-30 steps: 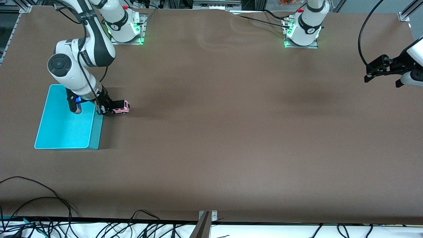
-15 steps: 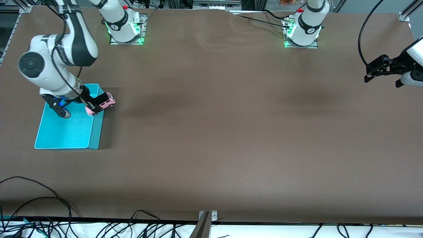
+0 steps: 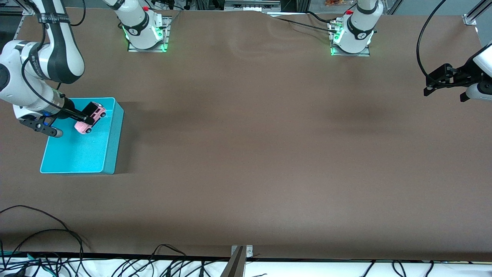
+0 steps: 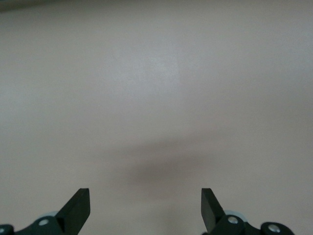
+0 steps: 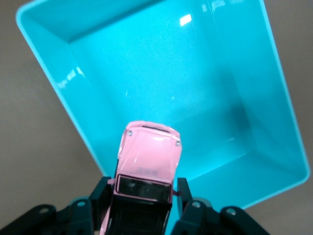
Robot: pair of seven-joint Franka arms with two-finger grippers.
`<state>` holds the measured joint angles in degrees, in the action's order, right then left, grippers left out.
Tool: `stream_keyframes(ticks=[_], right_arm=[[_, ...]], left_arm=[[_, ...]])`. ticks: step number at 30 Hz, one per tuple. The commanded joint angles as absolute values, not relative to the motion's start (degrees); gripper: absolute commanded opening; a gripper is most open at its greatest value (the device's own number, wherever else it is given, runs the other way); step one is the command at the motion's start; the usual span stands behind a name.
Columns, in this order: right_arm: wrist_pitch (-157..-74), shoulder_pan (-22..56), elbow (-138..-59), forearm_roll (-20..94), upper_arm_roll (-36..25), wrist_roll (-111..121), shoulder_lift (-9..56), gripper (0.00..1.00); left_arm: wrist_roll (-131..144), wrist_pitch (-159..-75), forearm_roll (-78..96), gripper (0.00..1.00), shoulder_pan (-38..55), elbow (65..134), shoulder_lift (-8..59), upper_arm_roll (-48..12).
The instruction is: Wind and store pink jeep toy
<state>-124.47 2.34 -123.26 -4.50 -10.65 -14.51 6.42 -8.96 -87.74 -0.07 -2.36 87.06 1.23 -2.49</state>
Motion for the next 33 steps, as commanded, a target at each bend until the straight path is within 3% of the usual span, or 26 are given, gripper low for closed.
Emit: stream_keyframes(ticks=[1, 29, 31, 33], right_arm=[[-124.4, 2.3, -122.2, -6.5, -13.7, -3.2, 8.6, 0.0], [-136.3, -2.0, -122.3, -13.3, -15.2, 6.2, 23.2, 0.0], [-136.3, -2.0, -122.3, -13.2, -15.1, 5.5, 23.6, 0.31], [-136.3, -2.0, -122.5, -13.1, -15.1, 5.3, 23.8, 0.78]], left_arm=[[-8.7, -86.9, -1.1, 1.0, -2.4, 85.3, 1.9, -2.7], [-8.6, -86.8, -1.1, 1.0, -2.1, 85.2, 1.9, -3.0], [-8.5, -86.8, -1.1, 1.0, -2.1, 85.2, 2.0, -3.0], [-8.3, -86.8, -1.1, 1.0, -2.1, 85.2, 2.0, -3.0]])
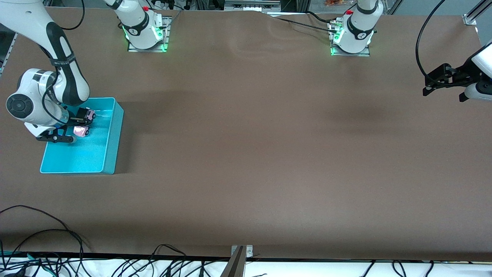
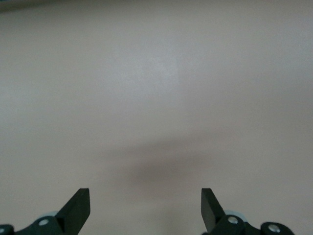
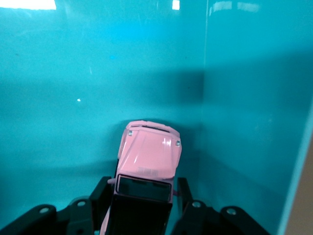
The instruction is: Wind and store pink jeep toy
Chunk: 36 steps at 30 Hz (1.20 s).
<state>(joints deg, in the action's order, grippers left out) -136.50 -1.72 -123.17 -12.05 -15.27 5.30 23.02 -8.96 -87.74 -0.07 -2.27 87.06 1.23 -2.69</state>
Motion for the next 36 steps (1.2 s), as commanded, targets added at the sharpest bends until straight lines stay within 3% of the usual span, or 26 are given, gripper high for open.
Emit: stream_keyframes(ticks=[1, 13, 27, 28, 36], right_arm=[[-136.3, -2.0, -122.5, -13.1, -15.1, 5.3, 23.9, 1.0], [-131.8, -1.8, -122.7, -13.1, -14.4, 5.5, 20.7, 1.0], [-119.4, -1.7, -122.4, -12.7, -9.4, -2.3, 6.5, 1.0], [-117.4, -1.7, -122.4, -12.7, -7.1, -6.4, 3.3, 1.0], [-114.6, -1.7, -122.4, -12.2, -5.7, -10.4, -2.5, 1.0]], left_arm=[[-8.3, -86.8, -1.1, 1.0, -2.1, 85.2, 2.0, -2.9], [-8.4, -86.8, -1.0, 1.0, -2.2, 85.2, 2.0, -2.8], [-8.1, -87.1, -0.8, 1.0, -1.9, 85.2, 2.8, -2.8], [-8.1, -87.4, -0.8, 1.0, -1.8, 84.6, 3.3, -2.9], [-8.2, -87.3, -0.9, 1.0, -1.8, 83.6, 3.4, -2.9]])
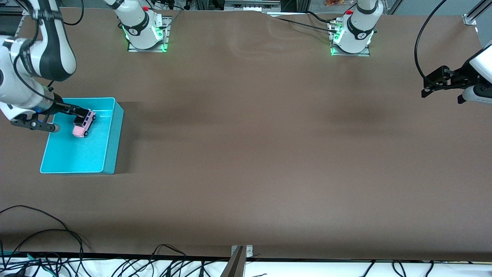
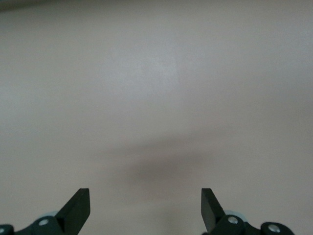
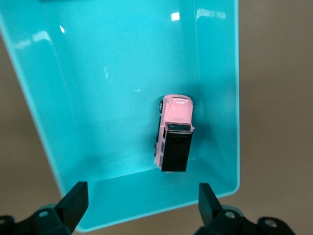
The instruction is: Wind and store pink jeep toy
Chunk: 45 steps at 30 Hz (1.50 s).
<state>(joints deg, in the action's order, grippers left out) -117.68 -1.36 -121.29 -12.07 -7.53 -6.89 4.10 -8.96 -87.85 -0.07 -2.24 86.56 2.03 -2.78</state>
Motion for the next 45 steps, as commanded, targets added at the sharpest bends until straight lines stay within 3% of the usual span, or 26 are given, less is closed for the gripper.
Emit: stream_keyframes(ticks=[1, 9, 17, 23, 45], right_arm=[[-114.6, -1.7, -122.4, -11.9, -5.6, -10.4, -3.3, 1.0], [-112.1, -1.6, -119.2, -2.7, -4.4, -10.3, -8.3, 1.0], [-102.9, -2.0, -105.4, -2.1, 2.3, -10.7, -6.2, 1.0], [-97.6, -1.7, -95.3, 3.5, 2.5, -12.1, -2.5, 1.0], [-97.8, -0.4, -94.7, 2.6, 2.7, -3.3, -1.8, 1.0]], left_arm=[[-8.1, -87.3, -1.0, 1.0, -1.9, 83.6, 3.5, -2.9], [-8.3, -87.3, -1.1, 1.0, -2.0, 83.6, 3.4, -2.9], [-8.7, -87.2, -1.0, 1.0, -2.1, 83.5, 3.3, -2.9], [-8.7, -87.2, -0.3, 1.0, -2.1, 83.4, 3.3, -2.9], [-8.2, -87.2, 1.0, 1.0, -1.2, 83.5, 3.4, -2.9]])
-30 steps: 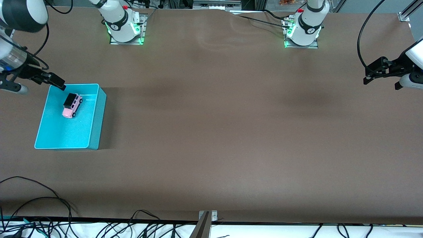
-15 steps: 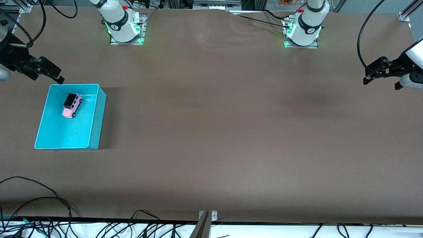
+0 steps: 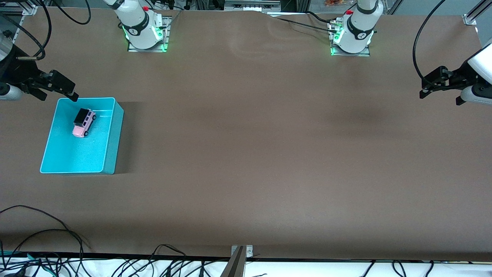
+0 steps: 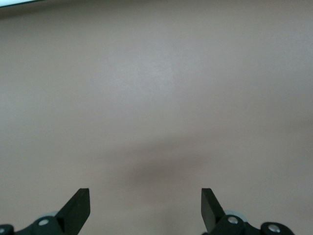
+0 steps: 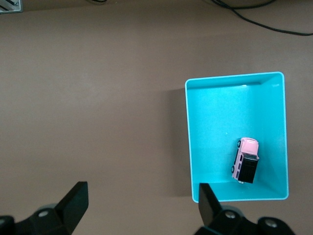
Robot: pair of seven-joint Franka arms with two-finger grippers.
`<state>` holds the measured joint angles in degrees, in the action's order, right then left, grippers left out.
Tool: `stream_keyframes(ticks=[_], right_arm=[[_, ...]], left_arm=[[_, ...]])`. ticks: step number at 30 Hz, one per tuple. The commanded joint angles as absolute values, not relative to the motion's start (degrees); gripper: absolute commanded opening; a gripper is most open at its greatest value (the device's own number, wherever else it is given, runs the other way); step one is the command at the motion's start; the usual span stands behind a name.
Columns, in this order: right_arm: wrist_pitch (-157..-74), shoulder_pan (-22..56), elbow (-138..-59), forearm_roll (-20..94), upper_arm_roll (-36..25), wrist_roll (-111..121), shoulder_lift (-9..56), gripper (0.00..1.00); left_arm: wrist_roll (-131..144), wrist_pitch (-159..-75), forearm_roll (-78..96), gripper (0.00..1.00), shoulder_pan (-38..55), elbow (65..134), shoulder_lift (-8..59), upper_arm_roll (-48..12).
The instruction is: Wind and store pink jeep toy
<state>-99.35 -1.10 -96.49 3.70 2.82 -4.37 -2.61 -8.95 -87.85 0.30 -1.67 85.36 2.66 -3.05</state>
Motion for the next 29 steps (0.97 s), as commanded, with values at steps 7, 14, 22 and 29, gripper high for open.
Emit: stream_keyframes(ticks=[7, 14, 22, 29], right_arm=[[-97.7, -0.3, -94.6, 0.7, 2.7, -2.9, -1.5, 1.0], [-97.8, -0.3, -94.3, 0.8, 2.6, -2.8, -0.6, 1.0], [-97.6, -0.4, -94.3, 0.9, 2.5, -2.8, -0.6, 1.0], [-97.6, -0.4, -94.3, 0.8, 2.5, -2.7, -0.5, 1.0]], left_arm=[[-8.2, -87.2, 1.0, 1.0, -1.1, 83.5, 3.4, -2.9], [-8.1, -87.2, 1.0, 1.0, -1.1, 83.4, 3.5, -3.0], [-8.1, -87.2, 1.0, 1.0, -1.1, 83.4, 3.4, -3.0], [-8.1, -87.2, 1.0, 1.0, -1.1, 83.4, 3.4, -3.1]])
